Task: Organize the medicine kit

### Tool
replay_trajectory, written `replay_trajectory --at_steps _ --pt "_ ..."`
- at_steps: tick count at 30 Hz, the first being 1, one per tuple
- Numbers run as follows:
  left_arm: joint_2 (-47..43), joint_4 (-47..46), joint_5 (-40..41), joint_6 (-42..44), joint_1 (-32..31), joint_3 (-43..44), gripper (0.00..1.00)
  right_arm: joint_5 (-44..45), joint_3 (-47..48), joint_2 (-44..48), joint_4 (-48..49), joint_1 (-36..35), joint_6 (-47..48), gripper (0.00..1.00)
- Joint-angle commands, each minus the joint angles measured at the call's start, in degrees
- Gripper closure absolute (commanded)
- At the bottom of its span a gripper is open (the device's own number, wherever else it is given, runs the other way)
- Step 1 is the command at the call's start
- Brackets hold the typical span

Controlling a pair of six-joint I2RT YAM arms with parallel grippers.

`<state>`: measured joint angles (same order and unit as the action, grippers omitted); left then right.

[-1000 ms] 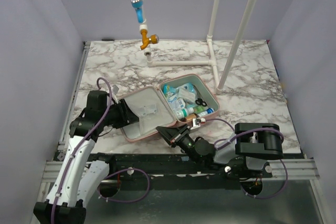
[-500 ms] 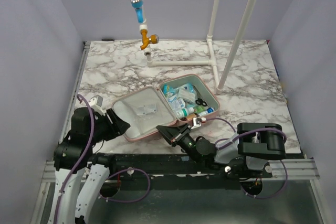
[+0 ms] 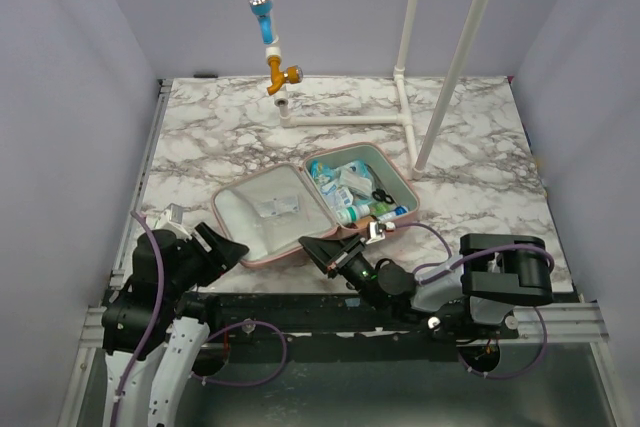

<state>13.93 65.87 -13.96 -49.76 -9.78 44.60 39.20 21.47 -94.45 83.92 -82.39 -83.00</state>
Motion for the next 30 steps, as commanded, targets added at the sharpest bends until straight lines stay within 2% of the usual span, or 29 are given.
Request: replay_trajectory --at_steps 1,8,12,21,25,30 --pt "0.1 -1.0 1.1 -5.0 -0.2 -1.0 0.36 -1.8 2.3 2.9 18.4 -0.1 2.5 0.99" --pt "1.2 -7.7 2.0 -6.6 -0.2 -3.8 0.36 -3.6 1.9 3.1 18.4 -0.1 1.0 0.99" --pt "1.8 -10.5 2.0 -7.2 -0.2 -5.2 0.41 -4.4 1.8 2.9 18.4 -0.2 0.4 0.99" --pt "2.6 -10.1 5.0 -5.8 -0.2 -1.3 0.76 -5.0 -0.3 2.6 18.4 -0.2 -0.7 0.98" --pt "3.5 -9.4 5.7 -5.2 -0.2 0.2 0.86 -6.5 -1.5 0.7 18.4 -0.1 -2.9 0.88" --pt "4.1 -9.0 7.4 -4.3 -0.1 2.1 0.92 -12.3 -1.8 -1.4 18.3 -0.1 -2.2 0.64"
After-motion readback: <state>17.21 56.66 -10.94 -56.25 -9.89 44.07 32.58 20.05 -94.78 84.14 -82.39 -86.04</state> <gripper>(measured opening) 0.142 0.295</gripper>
